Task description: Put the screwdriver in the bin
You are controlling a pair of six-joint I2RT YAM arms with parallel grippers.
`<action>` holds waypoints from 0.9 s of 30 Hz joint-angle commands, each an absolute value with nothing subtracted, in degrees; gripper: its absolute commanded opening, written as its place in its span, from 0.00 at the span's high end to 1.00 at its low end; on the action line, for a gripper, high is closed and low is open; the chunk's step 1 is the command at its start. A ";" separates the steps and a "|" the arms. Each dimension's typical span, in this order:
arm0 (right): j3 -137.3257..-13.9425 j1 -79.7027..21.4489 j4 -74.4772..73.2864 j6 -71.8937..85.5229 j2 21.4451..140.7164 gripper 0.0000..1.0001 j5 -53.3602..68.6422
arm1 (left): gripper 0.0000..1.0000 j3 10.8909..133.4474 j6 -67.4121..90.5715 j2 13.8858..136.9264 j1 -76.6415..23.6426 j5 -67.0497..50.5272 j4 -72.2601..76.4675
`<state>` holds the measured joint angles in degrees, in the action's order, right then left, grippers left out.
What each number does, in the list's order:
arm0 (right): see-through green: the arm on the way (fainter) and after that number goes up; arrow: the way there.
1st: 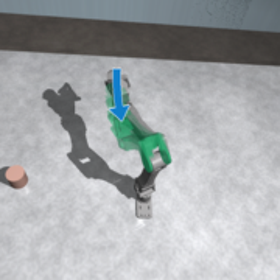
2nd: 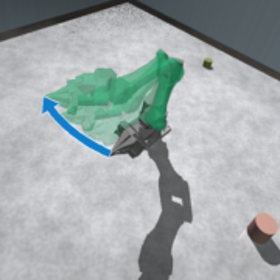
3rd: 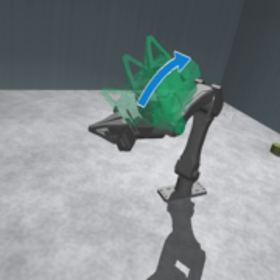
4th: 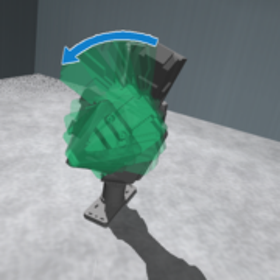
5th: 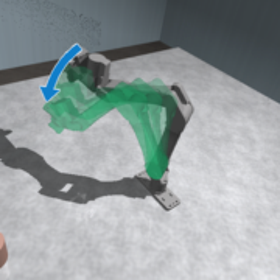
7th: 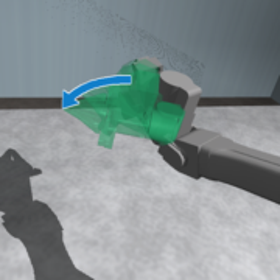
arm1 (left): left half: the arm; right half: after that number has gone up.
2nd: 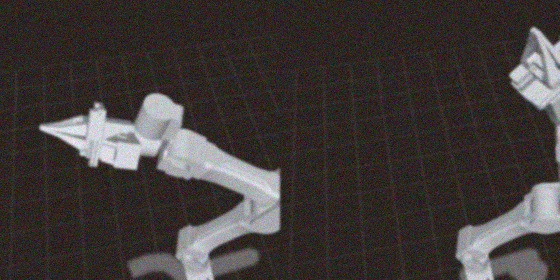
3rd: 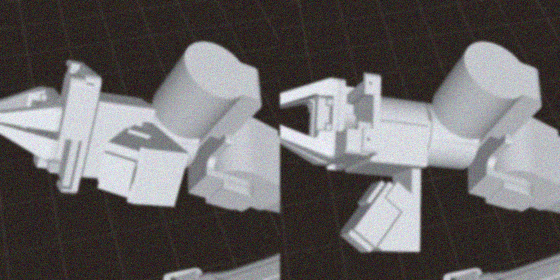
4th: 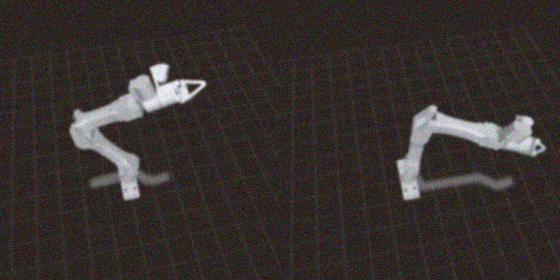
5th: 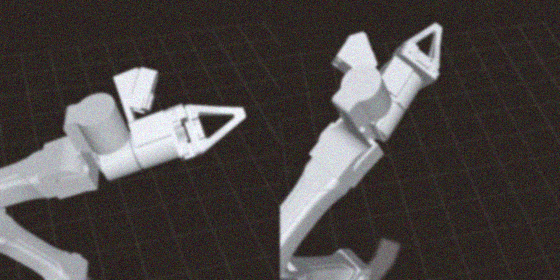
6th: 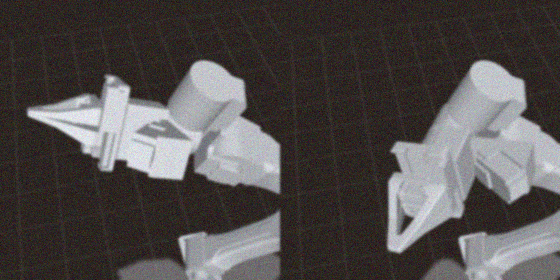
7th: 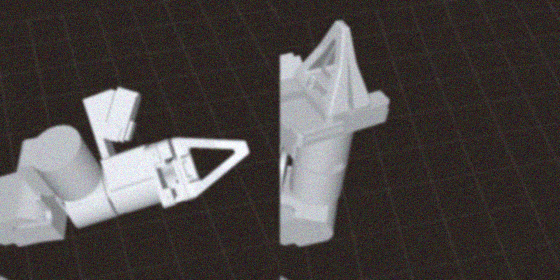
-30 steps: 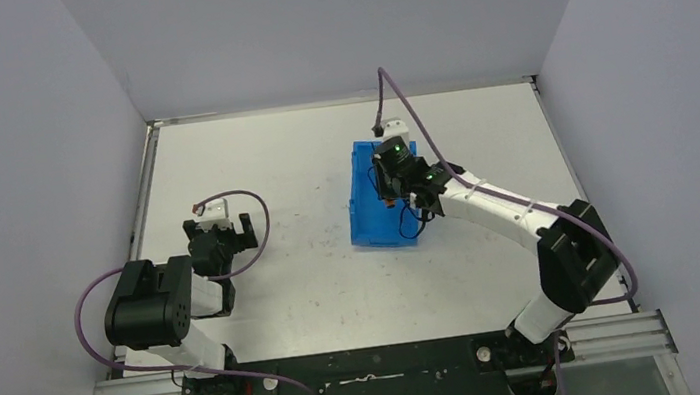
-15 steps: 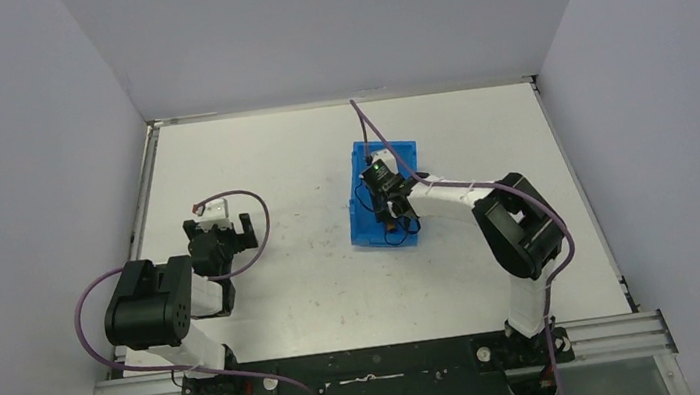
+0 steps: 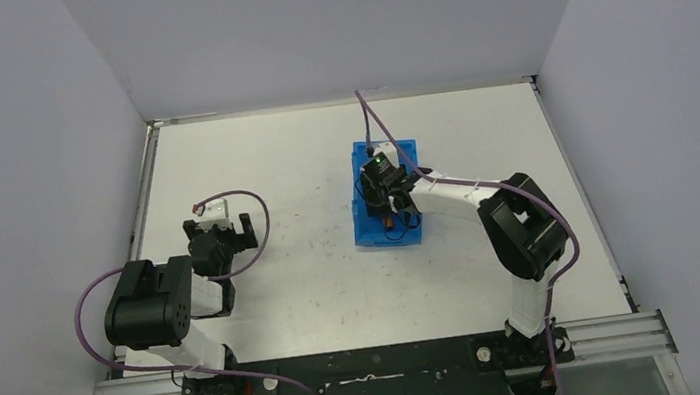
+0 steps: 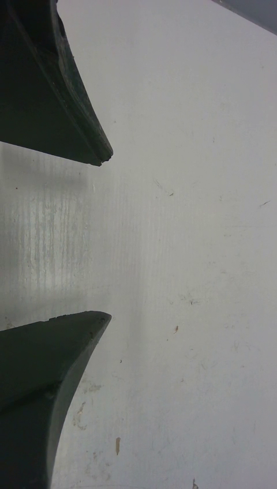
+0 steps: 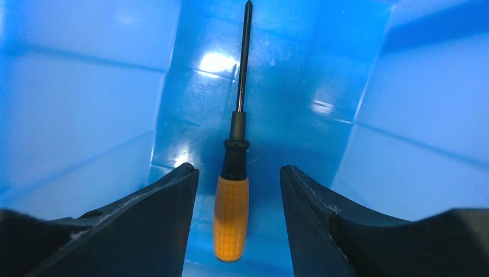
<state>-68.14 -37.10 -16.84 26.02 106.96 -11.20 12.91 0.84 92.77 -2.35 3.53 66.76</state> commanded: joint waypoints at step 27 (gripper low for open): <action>-20.68 -13.67 19.33 13.27 46.29 0.00 -23.50 | 0.03 13.98 0.87 92.39 -2.02 2.93 70.60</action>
<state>-28.29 -16.08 2.63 16.99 51.40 -22.13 12.91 0.84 92.77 -2.35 3.53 66.76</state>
